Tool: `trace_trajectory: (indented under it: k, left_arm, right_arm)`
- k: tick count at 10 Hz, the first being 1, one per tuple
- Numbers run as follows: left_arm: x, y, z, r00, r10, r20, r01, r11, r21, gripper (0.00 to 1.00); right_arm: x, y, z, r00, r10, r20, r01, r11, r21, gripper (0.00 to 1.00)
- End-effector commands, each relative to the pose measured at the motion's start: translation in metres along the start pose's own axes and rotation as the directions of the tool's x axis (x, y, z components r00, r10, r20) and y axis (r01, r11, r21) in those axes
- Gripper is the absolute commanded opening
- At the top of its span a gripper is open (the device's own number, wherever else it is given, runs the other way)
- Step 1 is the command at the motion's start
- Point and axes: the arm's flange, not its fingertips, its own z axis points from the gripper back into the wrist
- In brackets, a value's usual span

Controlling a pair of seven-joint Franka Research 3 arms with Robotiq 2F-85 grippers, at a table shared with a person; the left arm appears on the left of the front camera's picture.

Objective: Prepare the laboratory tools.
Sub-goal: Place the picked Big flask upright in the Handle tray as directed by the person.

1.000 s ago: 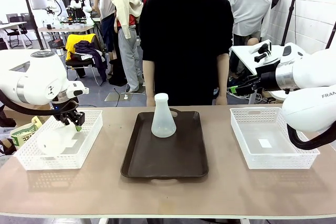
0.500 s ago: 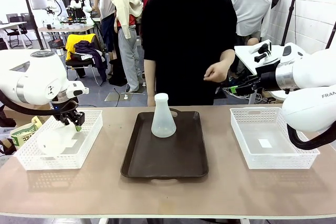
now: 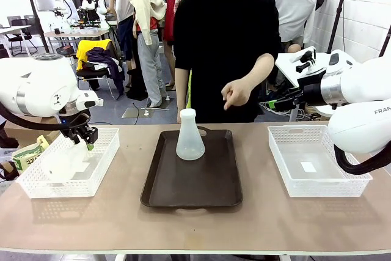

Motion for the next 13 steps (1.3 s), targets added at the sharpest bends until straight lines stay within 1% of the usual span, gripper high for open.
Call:
trace_trajectory:
  k: [1, 8, 10, 13]
  left_arm:
    - [-0.001, 0.001, 0.002, 1.0, -0.022, -0.017, 0.022, 1.0, 0.003, 0.0]
    - [-0.005, 0.001, 0.007, 1.0, -0.011, 0.004, 0.011, 1.0, -0.025, 0.0]
    - [-0.011, -0.003, 0.027, 0.998, -0.025, 0.059, 0.028, 0.998, -0.059, 0.0]
    - [-0.026, -0.007, 0.076, 0.978, -0.055, 0.202, 0.082, 0.989, -0.127, 0.0]
  right_arm:
    - [0.003, 0.0, 0.0, 1.0, 0.001, -0.005, -0.001, 1.0, 0.004, 1.0]
    - [0.003, 0.0, 0.0, 1.0, 0.001, -0.005, -0.001, 1.0, 0.004, 1.0]
    - [0.003, 0.0, 0.0, 1.0, 0.001, -0.005, -0.001, 1.0, 0.004, 1.0]
    - [0.003, 0.0, 0.0, 1.0, 0.001, -0.005, -0.001, 1.0, 0.004, 1.0]
